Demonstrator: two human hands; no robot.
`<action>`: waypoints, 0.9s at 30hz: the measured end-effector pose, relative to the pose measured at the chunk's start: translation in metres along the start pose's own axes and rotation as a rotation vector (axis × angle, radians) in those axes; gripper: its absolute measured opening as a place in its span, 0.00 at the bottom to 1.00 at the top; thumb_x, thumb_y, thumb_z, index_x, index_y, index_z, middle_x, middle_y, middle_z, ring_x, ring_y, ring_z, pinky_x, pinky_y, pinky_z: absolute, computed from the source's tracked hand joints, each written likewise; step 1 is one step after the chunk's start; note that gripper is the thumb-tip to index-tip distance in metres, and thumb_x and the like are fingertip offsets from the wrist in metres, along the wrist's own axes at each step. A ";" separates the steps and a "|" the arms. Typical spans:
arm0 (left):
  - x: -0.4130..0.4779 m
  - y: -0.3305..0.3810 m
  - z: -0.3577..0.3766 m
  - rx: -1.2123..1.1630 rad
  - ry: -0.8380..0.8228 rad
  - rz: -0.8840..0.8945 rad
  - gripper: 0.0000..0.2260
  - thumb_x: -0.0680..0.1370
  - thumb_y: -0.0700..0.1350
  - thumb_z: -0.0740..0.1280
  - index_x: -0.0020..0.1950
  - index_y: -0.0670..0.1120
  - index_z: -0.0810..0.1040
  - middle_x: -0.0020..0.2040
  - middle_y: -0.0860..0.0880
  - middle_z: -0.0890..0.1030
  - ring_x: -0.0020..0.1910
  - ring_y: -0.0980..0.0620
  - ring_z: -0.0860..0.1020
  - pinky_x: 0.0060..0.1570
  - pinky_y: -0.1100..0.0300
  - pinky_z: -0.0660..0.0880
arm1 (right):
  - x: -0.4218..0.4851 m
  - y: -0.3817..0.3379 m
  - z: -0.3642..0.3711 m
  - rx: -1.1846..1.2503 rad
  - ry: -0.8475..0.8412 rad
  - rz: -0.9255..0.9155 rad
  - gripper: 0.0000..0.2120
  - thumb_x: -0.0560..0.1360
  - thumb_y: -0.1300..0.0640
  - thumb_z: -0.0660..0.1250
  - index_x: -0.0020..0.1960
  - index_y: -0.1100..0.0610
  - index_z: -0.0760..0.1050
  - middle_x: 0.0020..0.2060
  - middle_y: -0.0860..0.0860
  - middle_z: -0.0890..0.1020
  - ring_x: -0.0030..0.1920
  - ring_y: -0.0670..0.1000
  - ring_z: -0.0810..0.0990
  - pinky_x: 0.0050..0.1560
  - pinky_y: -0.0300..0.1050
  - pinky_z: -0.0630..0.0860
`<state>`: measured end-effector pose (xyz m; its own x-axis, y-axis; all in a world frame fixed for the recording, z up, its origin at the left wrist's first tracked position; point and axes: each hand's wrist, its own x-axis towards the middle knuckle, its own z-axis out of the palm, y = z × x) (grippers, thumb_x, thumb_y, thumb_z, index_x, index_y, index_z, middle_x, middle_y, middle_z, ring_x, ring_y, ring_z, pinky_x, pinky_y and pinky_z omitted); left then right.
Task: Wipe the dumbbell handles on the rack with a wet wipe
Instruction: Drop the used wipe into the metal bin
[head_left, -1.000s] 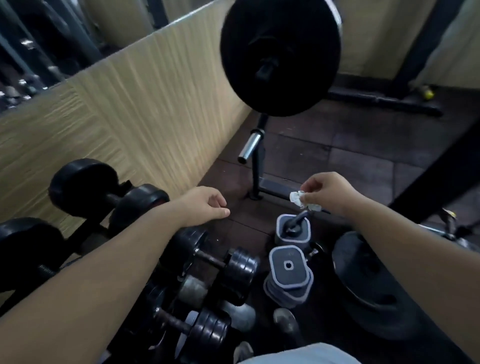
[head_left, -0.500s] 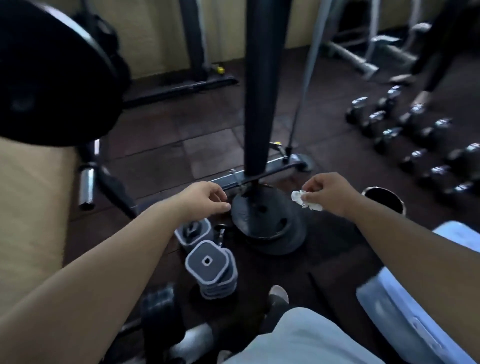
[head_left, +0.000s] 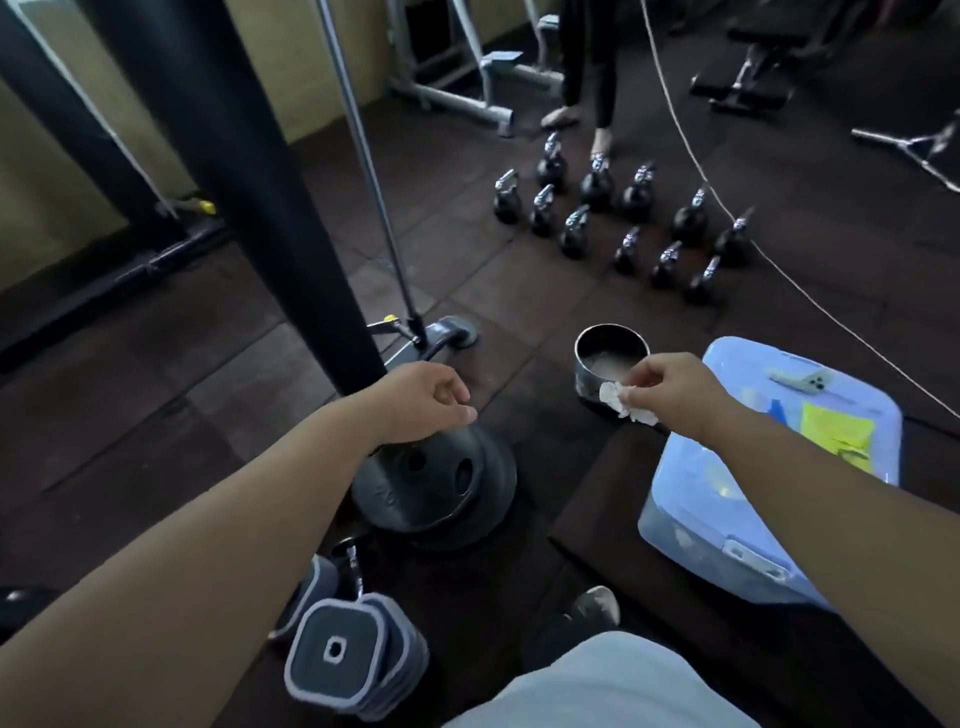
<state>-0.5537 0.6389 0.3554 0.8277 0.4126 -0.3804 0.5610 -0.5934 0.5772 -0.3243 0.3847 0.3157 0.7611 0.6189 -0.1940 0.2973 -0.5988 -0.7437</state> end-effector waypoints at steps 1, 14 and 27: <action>0.017 0.006 0.000 0.012 -0.011 0.012 0.08 0.75 0.57 0.75 0.51 0.57 0.81 0.46 0.57 0.84 0.47 0.59 0.82 0.52 0.59 0.79 | 0.011 0.009 -0.004 0.000 0.015 0.017 0.04 0.69 0.58 0.76 0.43 0.52 0.83 0.40 0.48 0.84 0.42 0.49 0.82 0.45 0.45 0.78; 0.209 0.093 0.009 0.190 -0.121 0.142 0.10 0.74 0.59 0.74 0.52 0.59 0.80 0.48 0.58 0.82 0.50 0.58 0.80 0.49 0.60 0.74 | 0.091 0.077 -0.072 0.146 0.096 0.214 0.01 0.71 0.63 0.72 0.43 0.59 0.81 0.34 0.56 0.85 0.29 0.49 0.81 0.30 0.38 0.76; 0.383 0.159 0.025 0.212 -0.272 0.197 0.10 0.76 0.53 0.76 0.54 0.51 0.83 0.49 0.53 0.84 0.51 0.54 0.81 0.52 0.60 0.76 | 0.175 0.113 -0.101 0.218 0.180 0.346 0.00 0.72 0.61 0.72 0.43 0.57 0.82 0.37 0.53 0.84 0.31 0.45 0.80 0.28 0.31 0.73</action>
<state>-0.1472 0.6852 0.2834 0.8767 0.0951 -0.4715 0.3577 -0.7841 0.5071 -0.0989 0.3741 0.2624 0.8885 0.2910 -0.3547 -0.1064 -0.6215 -0.7762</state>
